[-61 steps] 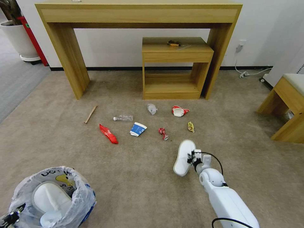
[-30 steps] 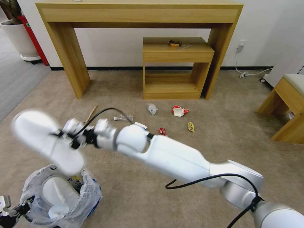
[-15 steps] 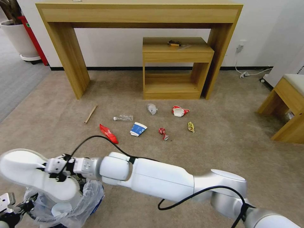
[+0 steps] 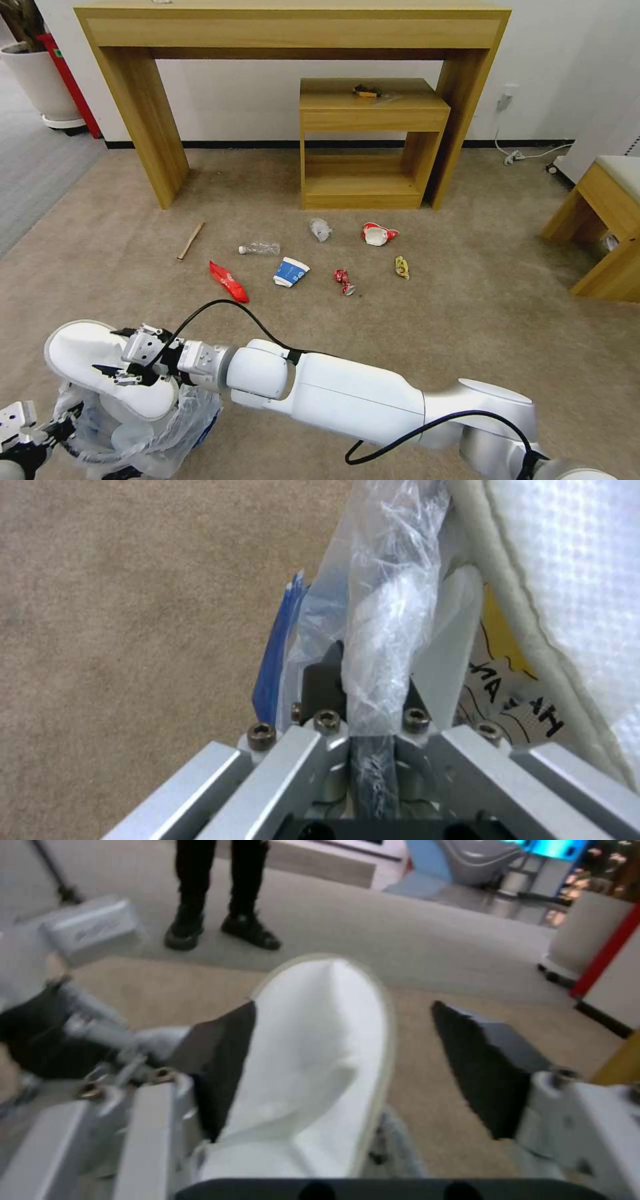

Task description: Pick up the trash bin and place the garbage on the floor into it.

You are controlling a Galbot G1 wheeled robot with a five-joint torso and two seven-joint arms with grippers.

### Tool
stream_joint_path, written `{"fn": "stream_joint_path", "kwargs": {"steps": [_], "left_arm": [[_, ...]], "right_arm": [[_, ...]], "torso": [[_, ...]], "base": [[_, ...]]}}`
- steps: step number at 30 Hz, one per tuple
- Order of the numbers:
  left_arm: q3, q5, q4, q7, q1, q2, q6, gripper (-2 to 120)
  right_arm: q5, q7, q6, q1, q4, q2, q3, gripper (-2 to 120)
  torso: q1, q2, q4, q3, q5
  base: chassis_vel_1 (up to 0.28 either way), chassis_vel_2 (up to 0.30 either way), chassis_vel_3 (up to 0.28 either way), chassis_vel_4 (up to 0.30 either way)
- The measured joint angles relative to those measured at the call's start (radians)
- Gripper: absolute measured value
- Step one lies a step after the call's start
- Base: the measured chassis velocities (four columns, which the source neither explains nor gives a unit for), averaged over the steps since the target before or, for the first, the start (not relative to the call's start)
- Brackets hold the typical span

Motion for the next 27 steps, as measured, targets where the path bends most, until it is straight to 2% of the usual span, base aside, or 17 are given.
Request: {"fn": "stream_joint_path", "kwargs": {"steps": [8, 13, 20, 25, 27], "left_arm": [[0.003, 0.002, 0.0, -0.001, -0.003, 0.003, 0.0, 0], [0.004, 0.002, 0.0, -0.002, -0.006, 0.007, 0.0, 0], [-0.001, -0.003, 0.009, -0.001, -0.009, 0.012, 0.0, 0], [0.0, -0.002, 0.015, 0.001, -0.01, 0.012, 0.0, 0], [0.004, -0.001, 0.017, 0.001, -0.012, 0.012, 0.0, 0]], "right_arm": [[0.001, -0.004, -0.02, 0.001, 0.029, -0.027, 0.04, 99], [0.078, 0.0, -0.068, -0.004, 0.046, -0.034, 0.006, 100], [0.184, 0.018, -0.231, -0.007, 0.106, -0.048, -0.008, 100], [0.242, 0.017, -0.272, 0.001, 0.126, -0.055, -0.007, 100], [0.32, 0.019, -0.318, 0.001, 0.142, -0.058, -0.01, 100]], "torso": [[0.0, 0.0, 0.0, 0.0, 0.0], [0.0, 0.0, 0.0, 0.0, 0.0], [0.0, 0.0, 0.0, 0.0, 0.0], [0.0, 0.0, 0.0001, 0.0, 0.0], [0.0, 0.0, 0.0, 0.0, -0.0002]], "base": [[0.0, 0.0, 0.0, 0.0], [0.0, 0.0, 0.0, 0.0], [0.0, 0.0, 0.0, 0.0], [0.0, 0.0, 0.0, 0.0], [0.0, 0.0, 0.0, 0.0]]}}
